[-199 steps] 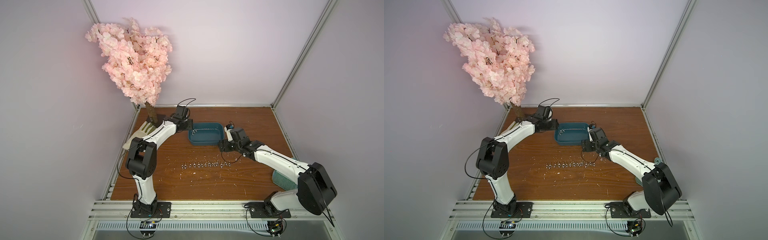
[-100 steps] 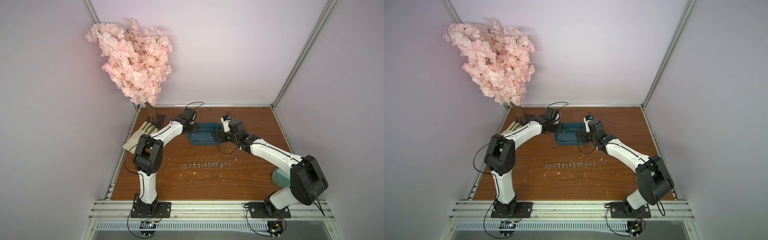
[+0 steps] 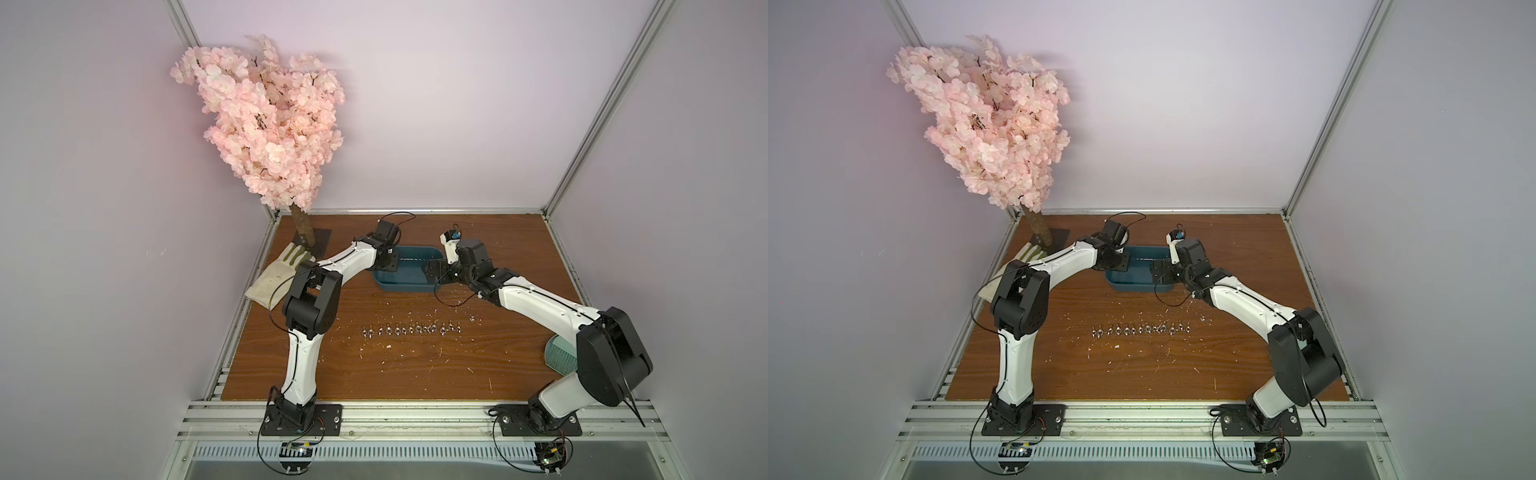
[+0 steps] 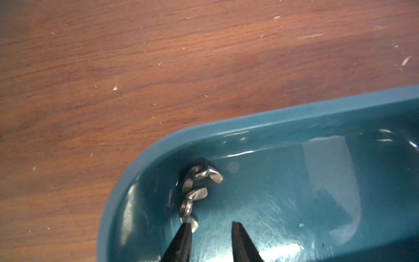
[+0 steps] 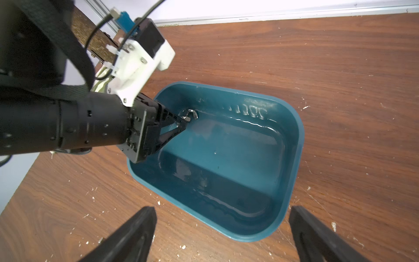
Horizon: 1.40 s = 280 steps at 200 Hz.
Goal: Take out the wing nut from the storage box
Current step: Pick up the wing nut from the storage box.
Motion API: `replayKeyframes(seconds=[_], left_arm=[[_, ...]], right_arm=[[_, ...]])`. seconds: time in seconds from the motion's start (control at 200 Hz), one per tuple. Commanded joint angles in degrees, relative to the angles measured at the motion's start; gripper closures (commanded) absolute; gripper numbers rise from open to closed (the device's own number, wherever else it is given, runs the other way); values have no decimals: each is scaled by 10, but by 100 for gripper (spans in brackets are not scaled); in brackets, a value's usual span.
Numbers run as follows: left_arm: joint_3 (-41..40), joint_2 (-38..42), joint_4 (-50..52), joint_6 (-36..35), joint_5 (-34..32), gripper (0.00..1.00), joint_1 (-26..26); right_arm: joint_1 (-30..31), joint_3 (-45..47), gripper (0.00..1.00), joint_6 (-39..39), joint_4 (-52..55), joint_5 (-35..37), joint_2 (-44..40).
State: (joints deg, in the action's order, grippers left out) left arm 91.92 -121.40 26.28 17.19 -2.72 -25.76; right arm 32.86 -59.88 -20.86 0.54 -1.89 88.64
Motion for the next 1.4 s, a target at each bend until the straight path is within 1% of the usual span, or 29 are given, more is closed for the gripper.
replayKeyframes(seconds=[0.0,0.24,0.375,0.816,0.906,1.221,1.301,1.371,1.396], left_arm=[[15,-13,29,-12,-37,65,-5],[31,-29,47,-9,-89,67,-15],[40,-39,55,-3,-101,68,-16],[54,-66,54,-1,-102,68,-17],[57,-70,54,-2,-102,72,-17],[76,-79,54,1,-97,72,-16],[77,-82,54,2,-93,79,-17],[74,-81,54,5,-90,80,-16],[74,-80,54,5,-88,83,-17]], right_arm=[[-3,-28,1,-5,-15,-9,3],[-4,-35,1,-6,-15,-15,13],[-4,-38,1,-4,-13,-16,16],[-4,-40,1,-4,-10,-16,18],[-5,-40,1,-6,-10,-16,20],[-4,-40,1,-9,-8,-19,23],[-4,-39,1,-9,-9,-18,22],[-4,-40,1,-9,-7,-18,23],[-4,-39,1,-9,-7,-16,23]])
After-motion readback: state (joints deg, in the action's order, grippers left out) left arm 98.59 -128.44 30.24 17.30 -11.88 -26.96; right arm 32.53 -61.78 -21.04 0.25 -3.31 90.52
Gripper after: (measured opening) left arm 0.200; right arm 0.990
